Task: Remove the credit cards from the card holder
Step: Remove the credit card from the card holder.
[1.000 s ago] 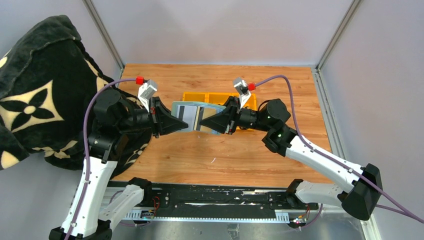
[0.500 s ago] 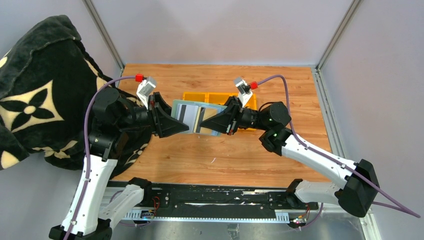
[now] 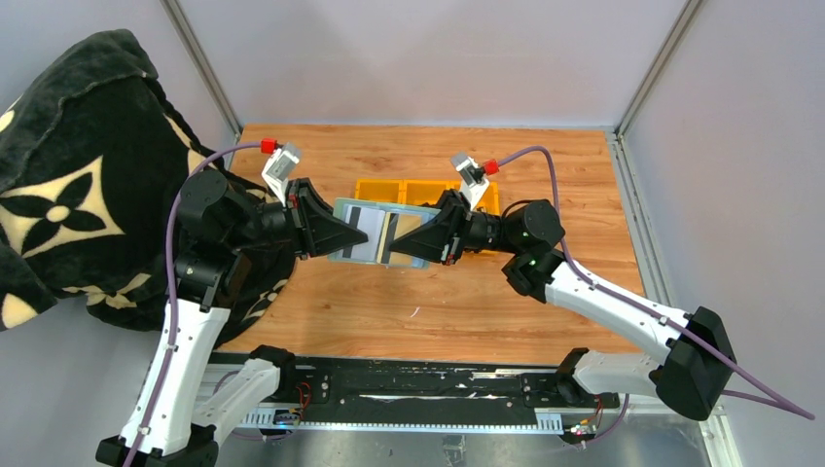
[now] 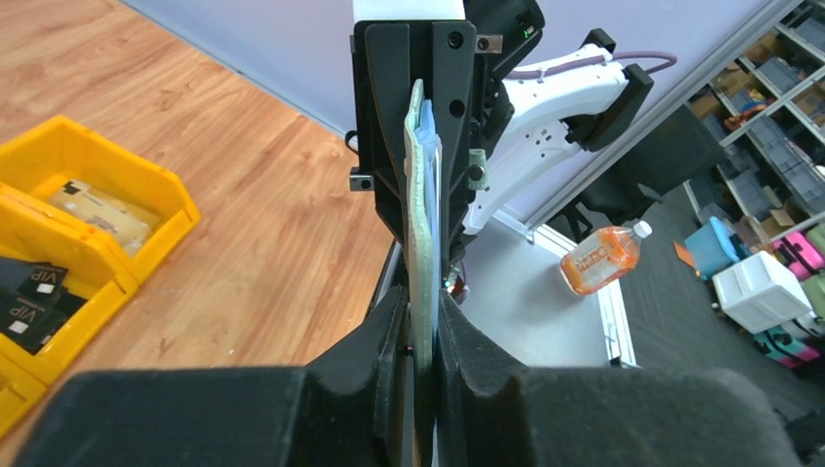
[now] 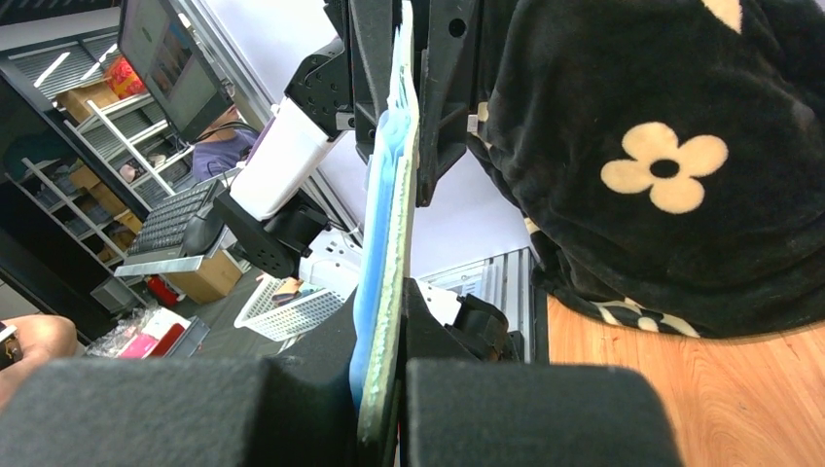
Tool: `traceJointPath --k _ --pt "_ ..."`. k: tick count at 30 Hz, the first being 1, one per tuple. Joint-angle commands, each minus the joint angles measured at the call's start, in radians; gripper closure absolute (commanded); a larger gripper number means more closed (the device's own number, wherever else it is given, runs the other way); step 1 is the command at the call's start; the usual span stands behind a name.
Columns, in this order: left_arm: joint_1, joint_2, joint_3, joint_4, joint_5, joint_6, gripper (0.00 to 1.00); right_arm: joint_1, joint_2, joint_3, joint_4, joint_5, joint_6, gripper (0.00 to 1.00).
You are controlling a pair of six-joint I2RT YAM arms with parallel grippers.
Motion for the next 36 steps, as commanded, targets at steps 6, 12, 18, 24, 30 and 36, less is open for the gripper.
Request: traceJointPath --k 6,12,18,24,30,36 --pt "-0.001 0.010 -0.004 0.028 -0.008 -0.036 0.94 -0.034 -0.020 -0.027 0.032 -0.005 0.006 0.93" --pt "-0.001 0.013 0.021 -0.085 -0.059 0.071 1.00 -0.133 -0.093 -0.055 -0.224 0.188 -0.064 0.55" --pt "-0.001 0.031 0.062 -0.313 -0.287 0.290 1.00 -0.137 -0.211 -0.071 -0.348 0.348 -0.177 0.38" --pt "-0.001 0.048 0.036 -0.338 -0.367 0.330 1.00 -0.106 -0.209 -0.021 -0.325 0.291 -0.118 0.39" --pt "-0.001 0.061 0.034 -0.313 -0.284 0.294 1.00 -0.029 -0.052 0.011 -0.141 0.132 0.013 0.42" --pt "-0.001 0.039 0.019 -0.229 -0.126 0.214 1.00 0.001 0.071 0.012 -0.007 0.089 0.117 0.43"
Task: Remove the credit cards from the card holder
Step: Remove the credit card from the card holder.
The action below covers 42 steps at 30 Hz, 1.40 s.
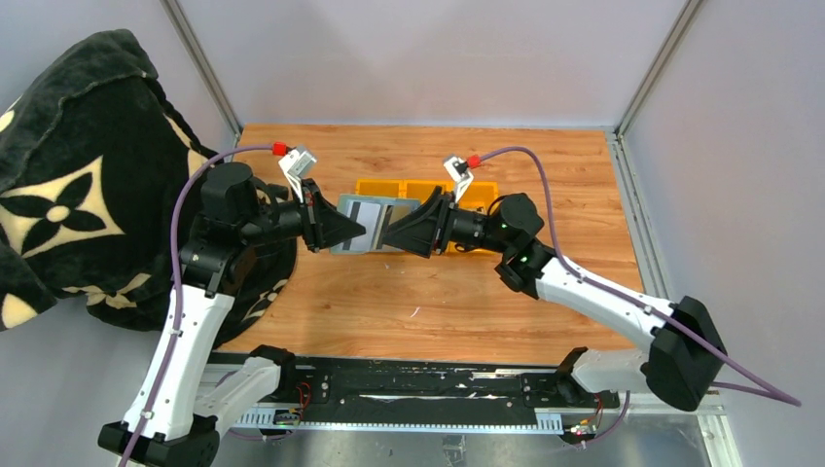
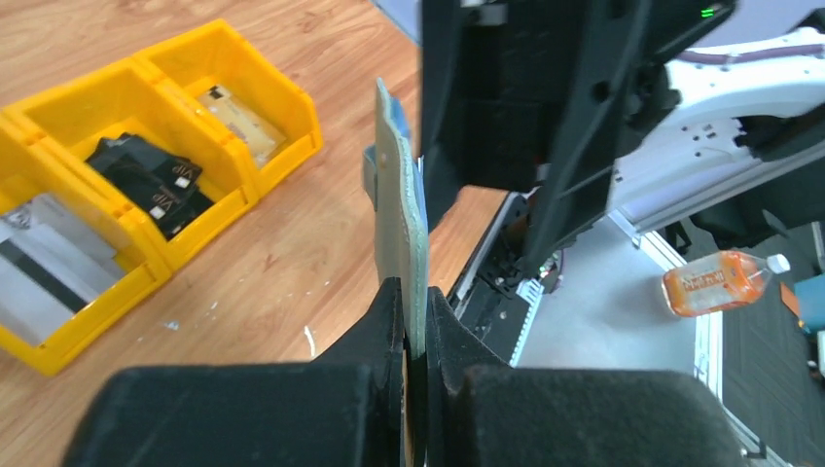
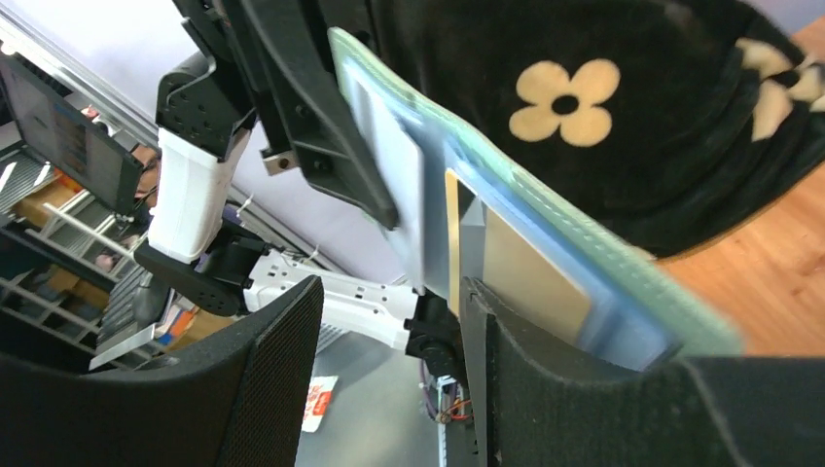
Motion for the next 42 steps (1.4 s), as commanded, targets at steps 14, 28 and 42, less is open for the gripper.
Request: traceJointPath --k 14,28,42 --pt "0.000 -0.041 -0.038 0.178 0.250 -0.132 1.00 0.040 0.123 0.041 0.275 -0.079 0.170 0.55" --pt "0.000 -0.026 -0.012 0.098 0.194 -0.074 1.00 0.051 0.140 0.035 0.382 -0.103 0.234 0.74" --pt "0.000 -0.053 -0.080 0.307 0.376 -0.301 0.77 0.051 0.182 -0.016 0.542 -0.083 0.315 1.00"
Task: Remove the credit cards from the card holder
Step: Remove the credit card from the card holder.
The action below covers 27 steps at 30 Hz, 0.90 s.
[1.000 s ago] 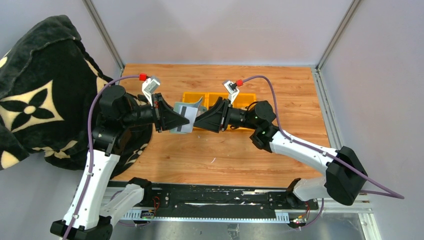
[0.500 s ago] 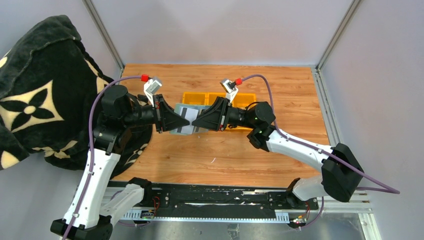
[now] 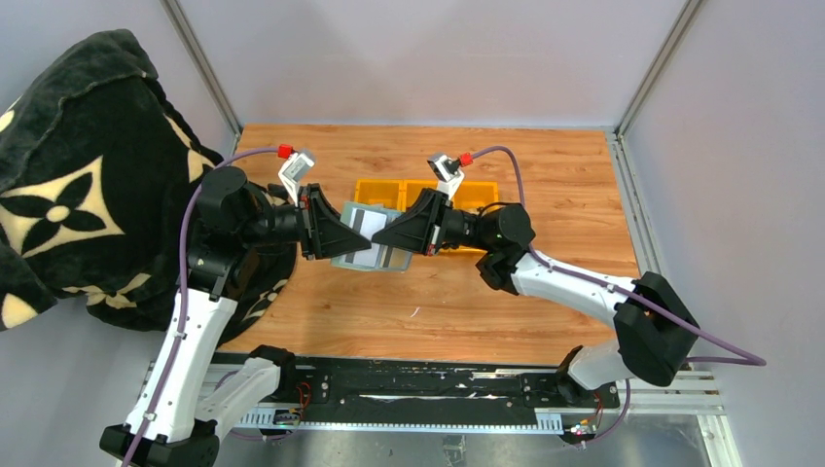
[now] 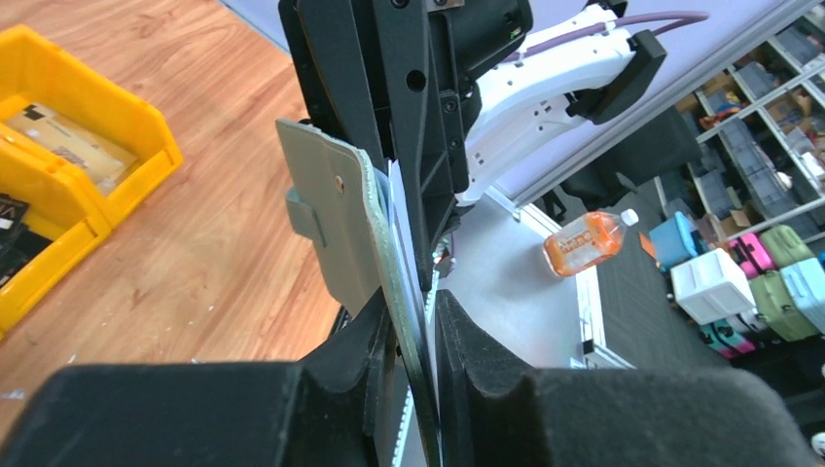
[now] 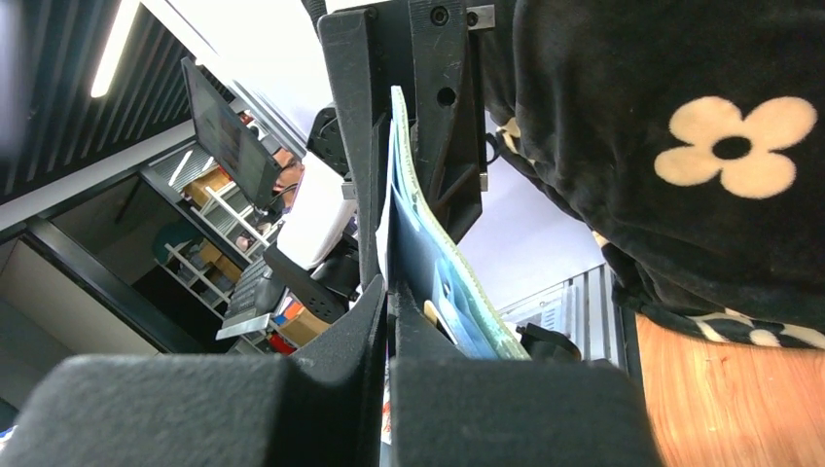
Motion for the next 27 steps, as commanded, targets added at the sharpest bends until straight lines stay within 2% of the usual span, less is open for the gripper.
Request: traceJointPath --k 1,4,12,27 --pt "-0.003 -0.022 -0.007 0.091 0.100 -0.083 0.77 0.011 -0.013 -0.030 0.077 0.008 0.010 1.00" --pt "-0.003 -0.021 -0.008 0.106 0.106 -0.101 0.79 0.011 -0.022 -0.043 0.094 -0.001 0.010 1.00" --pt "-0.003 -0.019 0.004 0.135 0.114 -0.137 0.94 0.010 -0.057 -0.092 0.117 -0.027 0.003 1.00" --pt "-0.003 -0.017 0.022 0.130 0.098 -0.136 1.00 0.006 -0.097 -0.121 0.107 -0.061 -0.012 1.00"
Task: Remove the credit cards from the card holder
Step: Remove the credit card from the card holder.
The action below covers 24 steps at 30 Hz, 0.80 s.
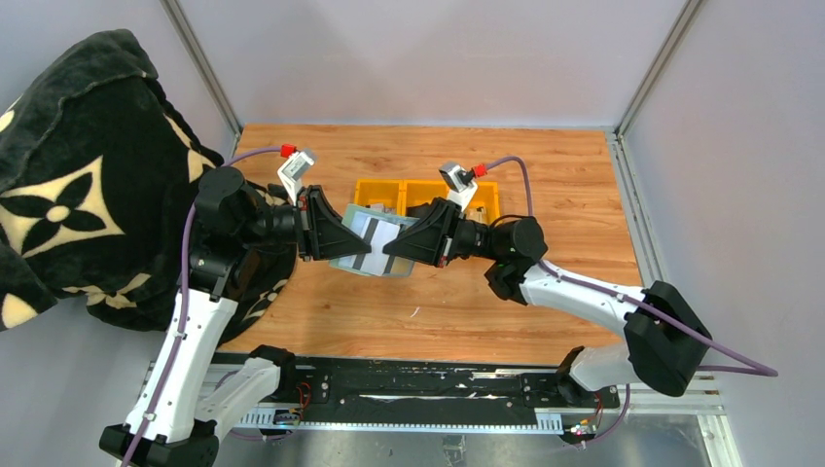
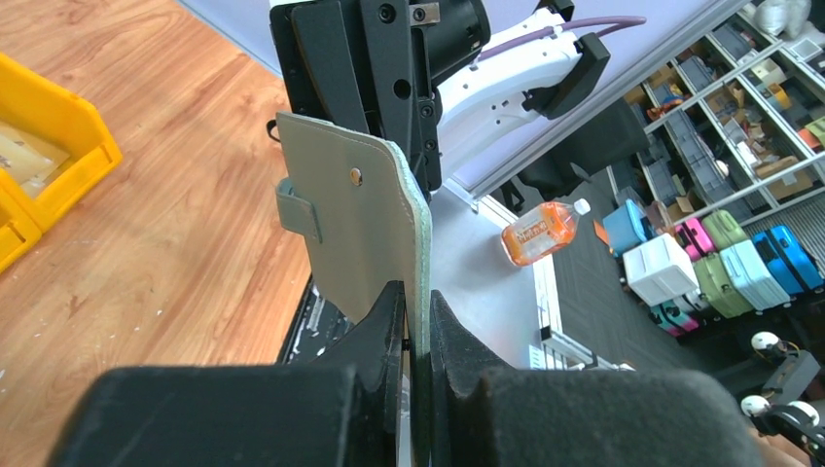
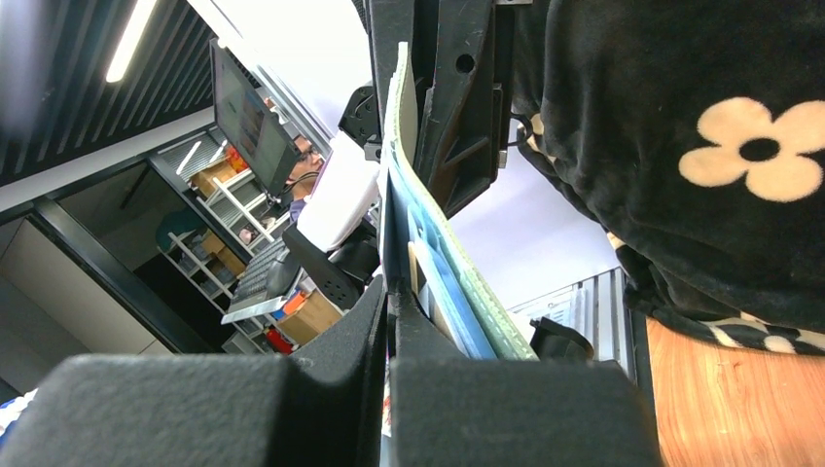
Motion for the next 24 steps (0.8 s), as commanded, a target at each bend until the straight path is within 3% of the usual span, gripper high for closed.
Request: traceJointPath --k 1,6,12,16,20,24 --pt "-0.001 -0.015 0.032 0.044 0.020 -0.004 1.00 0.000 -0.034 -0.027 0.008 -0.054 -0.021 1.00" --pt "-0.001 -0.010 0.071 -0.077 -0.009 0.118 1.00 -0.035 -0.075 -0.056 -0.019 -0.061 -0.014 1.00" --pt "0.000 0.025 0.187 -0.380 -0.166 0.447 1.00 -0.170 -0.158 -0.111 -0.085 -0.090 0.025 1.00" --pt "0.000 0.014 0.201 -0.419 -0.267 0.512 1.00 -0.256 -0.224 -0.142 -0.181 -0.106 0.002 1.00" --pt "0.000 -0.010 0.208 -0.450 -0.404 0.588 1.00 -0.330 -0.270 -0.139 -0.375 -0.098 -0.090 1.00" --pt "0.001 -0.026 0.208 -0.470 -0.418 0.638 1.00 -0.344 -0.258 -0.065 -0.688 -0.015 -0.271 1.00"
